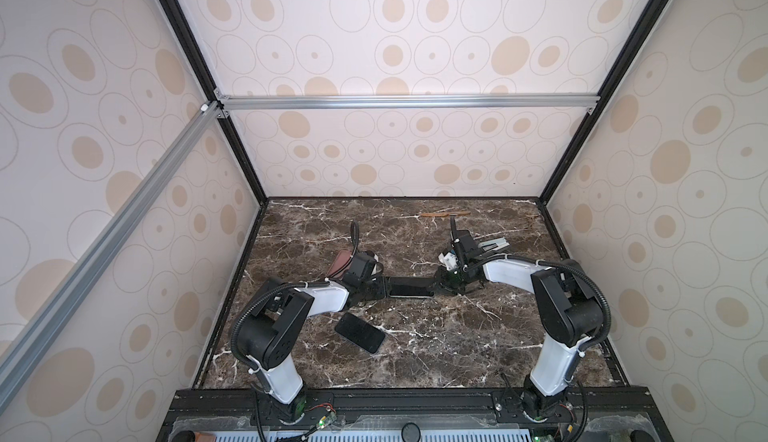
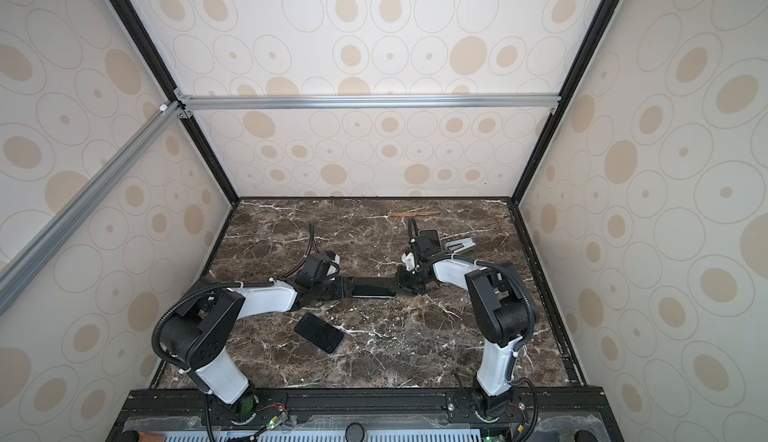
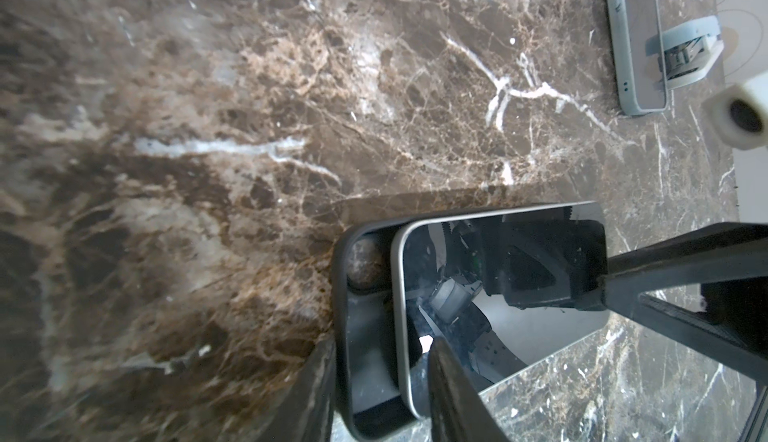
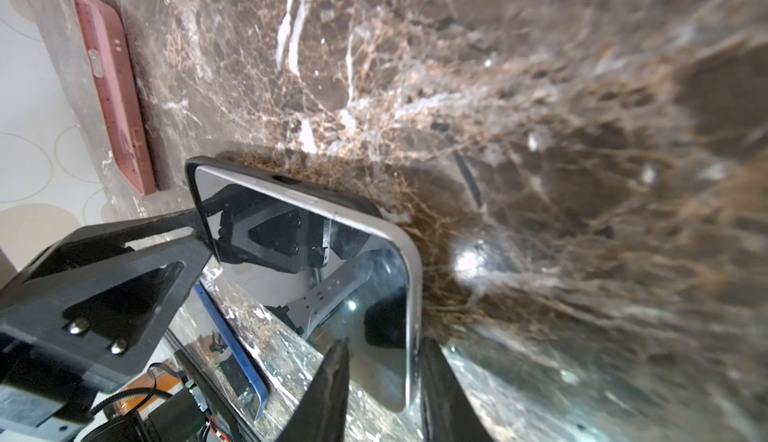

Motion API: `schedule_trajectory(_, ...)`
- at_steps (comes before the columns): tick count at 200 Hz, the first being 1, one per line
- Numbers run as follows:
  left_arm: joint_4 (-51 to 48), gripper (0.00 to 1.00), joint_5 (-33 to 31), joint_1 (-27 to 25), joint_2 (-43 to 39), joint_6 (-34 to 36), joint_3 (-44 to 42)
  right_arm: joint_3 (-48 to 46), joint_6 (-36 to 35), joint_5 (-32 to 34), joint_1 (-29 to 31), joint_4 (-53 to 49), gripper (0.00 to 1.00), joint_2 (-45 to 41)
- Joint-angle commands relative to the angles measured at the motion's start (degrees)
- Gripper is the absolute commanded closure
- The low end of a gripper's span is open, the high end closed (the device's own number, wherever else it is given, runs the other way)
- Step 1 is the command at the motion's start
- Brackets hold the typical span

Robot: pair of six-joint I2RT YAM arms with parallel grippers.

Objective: Put the phone into the phone case

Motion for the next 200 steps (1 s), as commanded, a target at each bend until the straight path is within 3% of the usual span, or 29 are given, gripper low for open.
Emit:
schedule_trajectory(1, -1.4, 0.65, 0.9, 0.0, 2.0, 0.5, -1.4, -0.4, 1.0, -4.0, 0.0, 2.9, 0.69, 0.1)
schedule_trajectory(22, -0.6, 0.72, 1.2, 0.0, 2.0, 0.4, -1.9, -0.8, 1.3, -4.6, -0.1, 3.9, 0.70, -0.3)
schedule_trajectory(70, 0.5, 0.74, 0.4, 0.0, 2.2, -0.1, -3.2, -0.8, 3.5, -7.7, 0.0, 6.9, 0.72, 0.7)
schedule_trajectory(200, 0.8, 0.73, -0.2, -0.2, 2.0, -1.2, -3.9, 2.8, 0.9, -2.9, 1.1, -1.7, 0.85, 8.3)
